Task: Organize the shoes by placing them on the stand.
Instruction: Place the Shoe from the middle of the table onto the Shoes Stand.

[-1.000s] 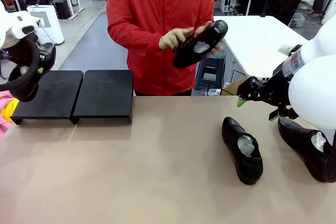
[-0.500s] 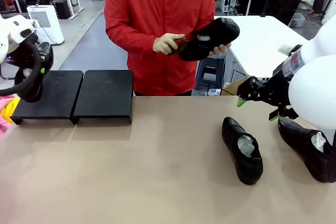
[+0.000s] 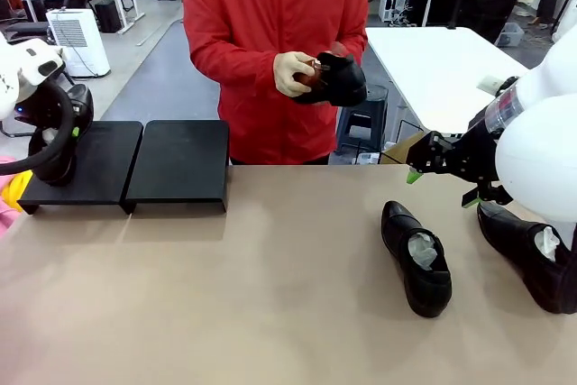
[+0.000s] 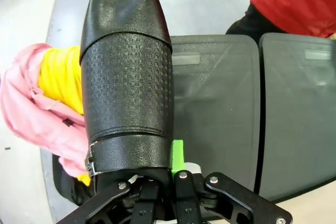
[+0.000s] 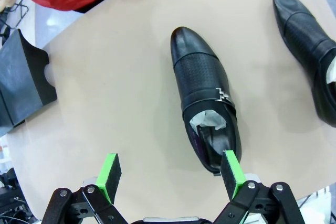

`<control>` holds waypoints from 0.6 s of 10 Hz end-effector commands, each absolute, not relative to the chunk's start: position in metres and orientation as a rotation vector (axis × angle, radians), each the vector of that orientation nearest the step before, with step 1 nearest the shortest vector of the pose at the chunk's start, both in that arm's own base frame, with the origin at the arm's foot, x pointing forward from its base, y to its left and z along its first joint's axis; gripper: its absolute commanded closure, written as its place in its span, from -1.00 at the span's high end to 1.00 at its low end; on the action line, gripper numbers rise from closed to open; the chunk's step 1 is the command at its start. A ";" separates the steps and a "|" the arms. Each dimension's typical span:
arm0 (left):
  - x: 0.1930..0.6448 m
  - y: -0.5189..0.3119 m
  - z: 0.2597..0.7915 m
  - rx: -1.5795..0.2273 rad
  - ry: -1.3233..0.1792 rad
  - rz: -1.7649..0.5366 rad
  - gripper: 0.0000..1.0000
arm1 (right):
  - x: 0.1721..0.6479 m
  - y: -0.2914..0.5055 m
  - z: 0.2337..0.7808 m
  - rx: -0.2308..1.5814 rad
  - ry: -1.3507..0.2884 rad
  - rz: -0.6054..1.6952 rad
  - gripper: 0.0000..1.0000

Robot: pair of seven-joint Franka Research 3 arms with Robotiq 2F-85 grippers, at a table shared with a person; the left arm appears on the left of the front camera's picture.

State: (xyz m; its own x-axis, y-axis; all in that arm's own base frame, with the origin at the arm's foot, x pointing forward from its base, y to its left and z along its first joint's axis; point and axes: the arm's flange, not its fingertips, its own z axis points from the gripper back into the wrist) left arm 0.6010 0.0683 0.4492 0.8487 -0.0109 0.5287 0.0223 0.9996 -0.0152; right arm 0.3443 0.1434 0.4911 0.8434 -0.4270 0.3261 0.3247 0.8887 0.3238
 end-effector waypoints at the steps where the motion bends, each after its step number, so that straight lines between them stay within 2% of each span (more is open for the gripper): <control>1: 0.599 0.079 0.454 -0.018 -0.557 -0.046 -1.00 | 0.346 0.146 0.491 0.280 -0.411 -0.407 1.00; 6: 0.589 0.089 0.447 -0.024 -0.551 -0.020 -1.00 | 0.346 0.146 0.491 0.280 -0.411 -0.407 1.00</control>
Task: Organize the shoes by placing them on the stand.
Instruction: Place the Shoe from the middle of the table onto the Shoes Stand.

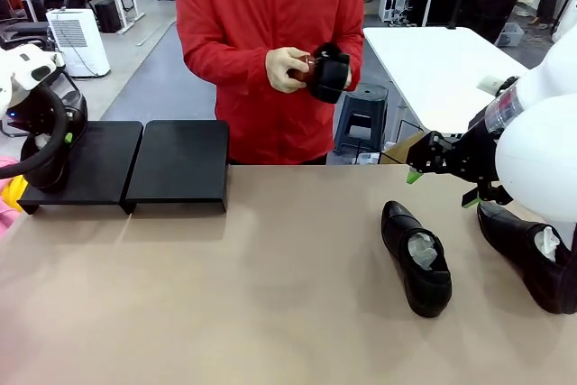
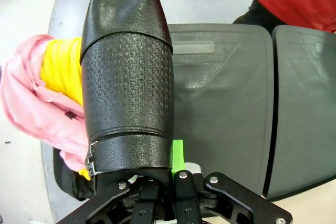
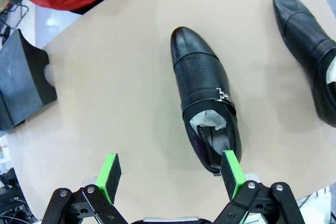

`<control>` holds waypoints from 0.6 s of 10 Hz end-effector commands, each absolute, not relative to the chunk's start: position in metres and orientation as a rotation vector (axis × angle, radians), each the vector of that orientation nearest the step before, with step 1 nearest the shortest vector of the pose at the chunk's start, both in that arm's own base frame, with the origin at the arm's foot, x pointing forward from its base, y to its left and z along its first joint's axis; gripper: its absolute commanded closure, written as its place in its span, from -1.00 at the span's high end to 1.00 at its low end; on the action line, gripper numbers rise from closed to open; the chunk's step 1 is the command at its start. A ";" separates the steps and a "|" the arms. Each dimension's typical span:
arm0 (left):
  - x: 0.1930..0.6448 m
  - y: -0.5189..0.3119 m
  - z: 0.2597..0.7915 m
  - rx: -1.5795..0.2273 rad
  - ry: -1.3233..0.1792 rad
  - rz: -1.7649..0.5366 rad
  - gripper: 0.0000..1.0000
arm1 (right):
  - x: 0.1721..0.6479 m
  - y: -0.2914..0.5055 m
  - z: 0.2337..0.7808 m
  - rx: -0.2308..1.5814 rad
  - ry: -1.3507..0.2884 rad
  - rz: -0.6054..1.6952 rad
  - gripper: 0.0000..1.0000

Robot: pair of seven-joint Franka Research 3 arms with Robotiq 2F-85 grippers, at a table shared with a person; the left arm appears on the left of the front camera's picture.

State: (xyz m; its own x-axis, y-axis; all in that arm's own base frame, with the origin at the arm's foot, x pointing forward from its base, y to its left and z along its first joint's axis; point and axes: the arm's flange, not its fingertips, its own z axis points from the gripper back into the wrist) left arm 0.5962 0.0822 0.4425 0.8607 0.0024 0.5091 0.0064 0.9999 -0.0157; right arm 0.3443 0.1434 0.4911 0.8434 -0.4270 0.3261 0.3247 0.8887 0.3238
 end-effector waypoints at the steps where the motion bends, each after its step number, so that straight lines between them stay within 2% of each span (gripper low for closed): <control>1: 0.589 0.091 0.444 -0.033 -0.555 -0.008 -1.00 | 0.346 0.146 0.491 0.280 -0.411 -0.407 1.00; 2: 0.589 0.091 0.442 -0.037 -0.536 0.005 -1.00 | 0.346 0.146 0.491 0.280 -0.411 -0.407 1.00; 3: 0.588 0.091 0.442 -0.041 -0.532 0.015 -0.80 | 0.346 0.146 0.491 0.280 -0.411 -0.407 1.00; 4: 0.587 0.093 0.442 -0.044 -0.540 0.021 -0.42 | 0.346 0.146 0.491 0.280 -0.411 -0.407 1.00; 5: 0.587 0.093 0.442 -0.043 -0.552 0.027 -0.27 | 0.346 0.146 0.491 0.280 -0.411 -0.407 1.00; 6: 0.585 0.093 0.444 -0.041 -0.564 0.030 -0.27 | 0.346 0.146 0.491 0.280 -0.411 -0.407 1.00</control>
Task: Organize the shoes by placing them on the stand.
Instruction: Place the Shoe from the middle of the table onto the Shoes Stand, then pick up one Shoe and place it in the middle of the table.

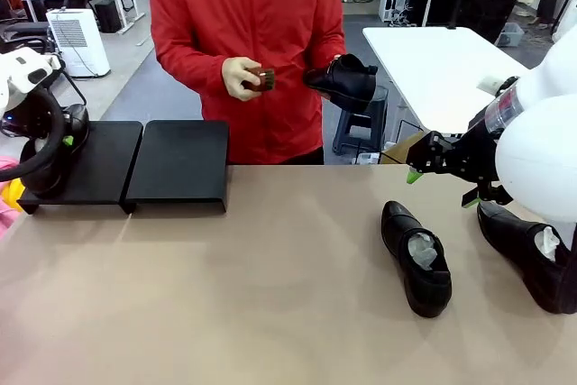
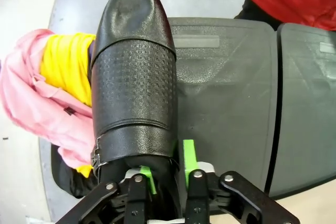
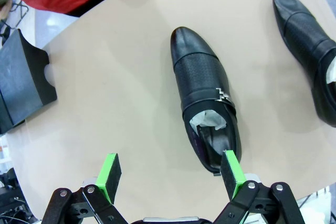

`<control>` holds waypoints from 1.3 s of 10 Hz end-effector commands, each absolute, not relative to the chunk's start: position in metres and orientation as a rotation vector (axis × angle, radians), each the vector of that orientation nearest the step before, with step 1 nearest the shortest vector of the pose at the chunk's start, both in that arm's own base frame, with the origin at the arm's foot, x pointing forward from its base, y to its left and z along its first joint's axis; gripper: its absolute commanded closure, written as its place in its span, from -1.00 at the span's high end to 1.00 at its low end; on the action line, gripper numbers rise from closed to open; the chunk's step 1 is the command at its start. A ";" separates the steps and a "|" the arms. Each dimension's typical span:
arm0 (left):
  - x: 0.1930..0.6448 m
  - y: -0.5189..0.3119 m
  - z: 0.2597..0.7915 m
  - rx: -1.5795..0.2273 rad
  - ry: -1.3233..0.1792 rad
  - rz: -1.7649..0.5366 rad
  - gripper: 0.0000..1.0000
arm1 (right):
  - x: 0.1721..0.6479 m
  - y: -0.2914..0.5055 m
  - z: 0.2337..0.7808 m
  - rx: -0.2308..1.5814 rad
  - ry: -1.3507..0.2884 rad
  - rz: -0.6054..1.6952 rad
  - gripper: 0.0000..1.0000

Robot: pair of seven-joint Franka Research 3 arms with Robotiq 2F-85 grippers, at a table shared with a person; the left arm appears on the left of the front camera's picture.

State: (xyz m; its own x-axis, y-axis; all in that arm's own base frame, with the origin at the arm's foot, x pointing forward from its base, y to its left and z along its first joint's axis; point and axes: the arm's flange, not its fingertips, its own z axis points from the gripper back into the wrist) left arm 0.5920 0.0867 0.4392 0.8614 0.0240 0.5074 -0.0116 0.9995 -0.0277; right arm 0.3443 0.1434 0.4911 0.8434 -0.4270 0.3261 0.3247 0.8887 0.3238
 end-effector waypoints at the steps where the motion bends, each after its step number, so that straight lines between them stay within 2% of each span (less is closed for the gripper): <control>1: 0.583 0.093 0.448 -0.040 -0.579 0.037 -0.27 | 0.346 0.146 0.491 0.280 -0.411 -0.407 1.00; 6: 0.544 0.077 0.496 0.000 -0.719 0.050 -0.27 | 0.346 0.146 0.491 0.280 -0.411 -0.407 1.00; 7: 0.572 0.083 0.483 -0.013 -0.653 0.035 -0.27 | 0.346 0.146 0.491 0.280 -0.411 -0.407 1.00; 12: 0.569 0.078 0.477 -0.013 -0.656 0.031 -0.27 | 0.346 0.146 0.491 0.280 -0.411 -0.407 1.00; 13: 0.553 0.060 0.505 0.058 -0.743 -0.007 -0.27 | 0.346 0.146 0.491 0.280 -0.411 -0.407 1.00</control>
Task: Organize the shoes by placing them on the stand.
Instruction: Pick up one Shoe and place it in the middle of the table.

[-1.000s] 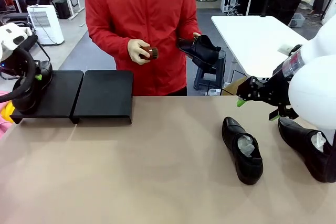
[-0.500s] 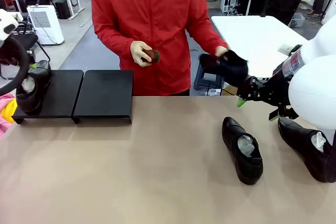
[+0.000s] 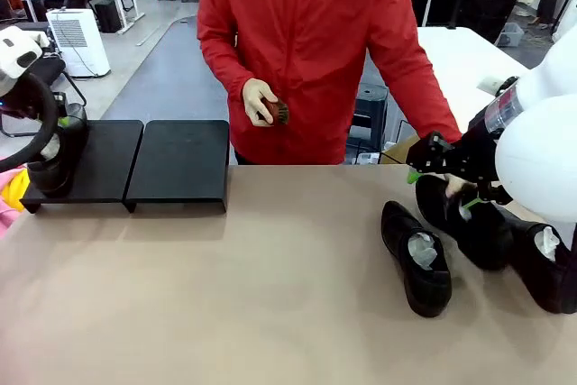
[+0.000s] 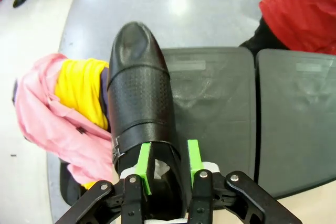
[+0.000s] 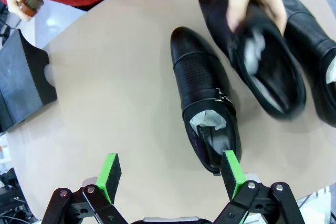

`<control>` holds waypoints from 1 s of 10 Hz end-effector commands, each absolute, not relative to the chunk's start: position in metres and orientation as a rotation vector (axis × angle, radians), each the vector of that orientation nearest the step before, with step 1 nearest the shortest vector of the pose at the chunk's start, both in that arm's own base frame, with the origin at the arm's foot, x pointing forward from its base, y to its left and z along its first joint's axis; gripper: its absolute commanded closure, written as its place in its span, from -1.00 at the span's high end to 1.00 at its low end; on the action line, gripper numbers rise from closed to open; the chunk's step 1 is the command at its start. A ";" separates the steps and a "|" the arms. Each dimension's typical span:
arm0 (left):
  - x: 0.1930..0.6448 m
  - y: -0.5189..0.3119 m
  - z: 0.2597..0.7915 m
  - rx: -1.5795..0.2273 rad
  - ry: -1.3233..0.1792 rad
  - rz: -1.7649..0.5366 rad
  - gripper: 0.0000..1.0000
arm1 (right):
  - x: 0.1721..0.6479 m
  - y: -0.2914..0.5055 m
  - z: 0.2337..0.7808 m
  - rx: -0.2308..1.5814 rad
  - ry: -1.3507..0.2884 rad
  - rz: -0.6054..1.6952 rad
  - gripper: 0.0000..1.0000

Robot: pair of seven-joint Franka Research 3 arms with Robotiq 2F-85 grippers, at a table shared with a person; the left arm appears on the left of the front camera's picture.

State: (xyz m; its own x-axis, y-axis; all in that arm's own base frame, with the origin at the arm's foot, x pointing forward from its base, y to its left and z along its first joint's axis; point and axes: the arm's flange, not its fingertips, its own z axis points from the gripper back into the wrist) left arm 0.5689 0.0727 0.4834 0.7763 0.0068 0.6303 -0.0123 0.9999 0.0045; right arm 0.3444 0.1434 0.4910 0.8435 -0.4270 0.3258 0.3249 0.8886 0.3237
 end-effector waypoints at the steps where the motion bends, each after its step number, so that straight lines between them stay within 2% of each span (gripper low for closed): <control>1: 0.537 0.046 0.527 0.129 -0.814 -0.045 -0.27 | 0.346 0.146 0.491 0.280 -0.411 -0.407 1.00; 3: 0.511 0.021 0.546 0.151 -0.887 -0.118 -0.27 | 0.344 0.143 0.491 0.262 -0.402 -0.402 1.00; 5: 0.486 0.006 0.551 0.125 -0.906 -0.131 -0.27 | 0.323 0.146 0.495 0.270 -0.388 -0.337 1.00; 9: 0.436 -0.036 0.566 0.068 -0.845 -0.380 -0.27 | 0.261 0.178 0.485 0.252 -0.283 -0.137 1.00; 10: 0.427 -0.052 0.563 0.038 -0.779 -0.442 -0.27 | 0.251 0.186 0.480 0.219 -0.258 -0.105 1.00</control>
State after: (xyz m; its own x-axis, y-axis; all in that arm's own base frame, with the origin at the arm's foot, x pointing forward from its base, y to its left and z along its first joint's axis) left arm 0.4370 -0.0610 0.5583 0.6210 -0.3467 0.7030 0.2950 0.9343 0.2001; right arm 0.2751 0.2004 0.5031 0.9491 -0.1792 0.2589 0.1157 0.9633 0.2424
